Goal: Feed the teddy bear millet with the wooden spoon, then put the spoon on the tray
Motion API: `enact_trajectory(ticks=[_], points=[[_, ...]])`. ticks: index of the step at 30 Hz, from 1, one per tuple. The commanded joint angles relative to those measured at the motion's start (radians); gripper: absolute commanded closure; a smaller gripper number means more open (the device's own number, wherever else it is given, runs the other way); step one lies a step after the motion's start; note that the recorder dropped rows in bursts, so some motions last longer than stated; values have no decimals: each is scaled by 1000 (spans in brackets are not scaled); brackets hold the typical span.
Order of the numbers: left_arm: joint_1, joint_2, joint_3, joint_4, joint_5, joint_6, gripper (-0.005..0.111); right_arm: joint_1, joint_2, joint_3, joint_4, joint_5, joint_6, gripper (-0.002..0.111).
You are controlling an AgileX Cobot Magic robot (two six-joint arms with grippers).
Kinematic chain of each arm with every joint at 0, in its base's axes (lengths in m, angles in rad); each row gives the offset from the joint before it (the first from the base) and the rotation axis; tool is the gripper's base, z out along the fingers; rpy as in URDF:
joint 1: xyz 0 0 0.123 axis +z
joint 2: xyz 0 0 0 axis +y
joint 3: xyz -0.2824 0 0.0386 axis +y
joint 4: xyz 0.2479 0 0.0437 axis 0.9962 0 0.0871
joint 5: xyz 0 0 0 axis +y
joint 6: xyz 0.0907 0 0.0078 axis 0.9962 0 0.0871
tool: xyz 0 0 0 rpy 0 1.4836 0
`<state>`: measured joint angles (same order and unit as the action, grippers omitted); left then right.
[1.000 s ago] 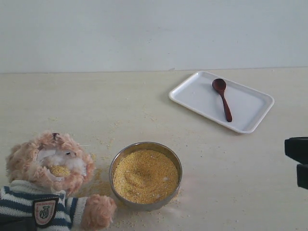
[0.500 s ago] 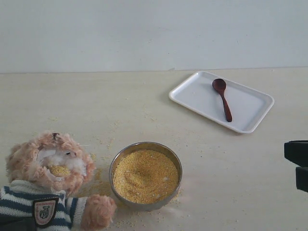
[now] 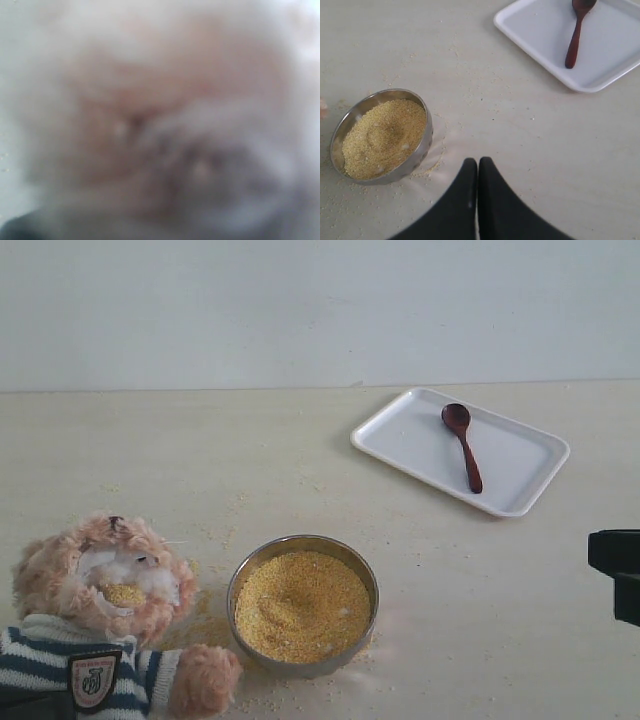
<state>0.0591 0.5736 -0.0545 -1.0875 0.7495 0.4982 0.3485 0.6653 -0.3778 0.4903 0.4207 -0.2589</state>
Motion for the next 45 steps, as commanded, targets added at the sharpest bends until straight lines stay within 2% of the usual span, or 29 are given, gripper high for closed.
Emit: enact_trajectory(ticks=[1, 10, 12, 15, 19, 23, 28, 33, 45], points=[[1, -8, 1, -21, -1, 3, 102, 0, -4, 5, 2, -12, -1, 108], [1, -8, 1, -21, -1, 3, 102, 0, -4, 5, 0, -17, -4, 108], [1, -8, 1, -21, 1, 3, 102, 0, -7, 5, 0, -78, -4, 108], [1, -8, 1, -21, 1, 3, 102, -2, -85, 6, -3, -160, -14, 108], [1, -8, 1, -21, -2, 3, 102, -2, -266, 10, -166, -213, -20, 108], [1, -8, 1, -21, -2, 3, 102, -2, -461, 158, -196, -208, -7, 108], [1, -8, 1, -21, 0, 3, 102, -2, -589, 323, -177, -208, 77, 108], [1, -8, 1, -21, 0, 3, 102, -2, -632, 378, -170, -206, 97, 108], [1, -8, 1, -21, -3, 3, 102, -2, -632, 378, -168, -213, 96, 108]])
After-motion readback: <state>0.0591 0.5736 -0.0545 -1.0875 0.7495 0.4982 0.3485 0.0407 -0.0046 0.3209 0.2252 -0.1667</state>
